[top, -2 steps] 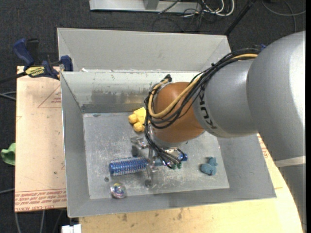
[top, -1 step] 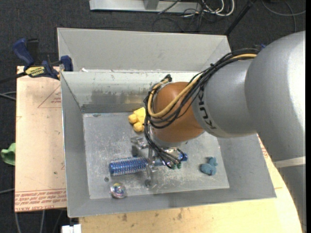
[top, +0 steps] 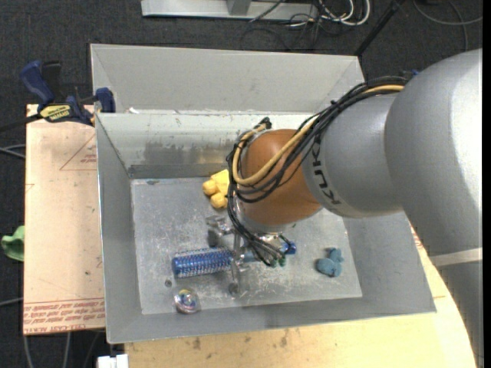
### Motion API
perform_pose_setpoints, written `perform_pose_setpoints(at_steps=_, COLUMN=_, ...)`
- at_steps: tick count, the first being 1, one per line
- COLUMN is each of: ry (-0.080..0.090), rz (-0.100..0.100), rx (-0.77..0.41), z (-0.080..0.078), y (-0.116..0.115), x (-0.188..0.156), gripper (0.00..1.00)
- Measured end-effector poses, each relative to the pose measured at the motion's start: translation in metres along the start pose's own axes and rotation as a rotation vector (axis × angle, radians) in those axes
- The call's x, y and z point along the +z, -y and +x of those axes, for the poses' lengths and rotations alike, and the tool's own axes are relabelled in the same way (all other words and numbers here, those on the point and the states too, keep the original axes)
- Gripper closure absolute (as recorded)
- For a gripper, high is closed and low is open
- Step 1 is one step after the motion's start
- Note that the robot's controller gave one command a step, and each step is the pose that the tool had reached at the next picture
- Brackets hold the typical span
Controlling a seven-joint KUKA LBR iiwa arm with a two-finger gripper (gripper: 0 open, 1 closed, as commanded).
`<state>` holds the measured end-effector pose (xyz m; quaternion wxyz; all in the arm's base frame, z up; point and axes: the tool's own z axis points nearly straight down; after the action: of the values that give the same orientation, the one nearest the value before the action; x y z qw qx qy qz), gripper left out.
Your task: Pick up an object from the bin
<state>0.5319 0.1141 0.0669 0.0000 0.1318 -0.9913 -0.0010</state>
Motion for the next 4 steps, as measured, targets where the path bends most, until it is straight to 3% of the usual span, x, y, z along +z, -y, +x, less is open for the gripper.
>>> perform_pose_setpoints(at_steps=1, ry=0.0, rz=0.0, rx=0.003, z=0.0, y=-0.001, x=0.0, gripper=0.0)
perform_pose_setpoints(at_steps=2, ry=0.001, rz=0.0, rx=0.002, z=-0.001, y=-0.001, x=0.0, gripper=1.0)
perform_pose_setpoints(at_steps=3, ry=0.004, rz=0.001, rx=0.005, z=-0.002, y=-0.001, x=-0.038, gripper=1.0)
perform_pose_setpoints(at_steps=4, ry=0.001, rz=0.0, rx=0.008, z=-0.002, y=-0.001, x=-0.044, gripper=1.0)
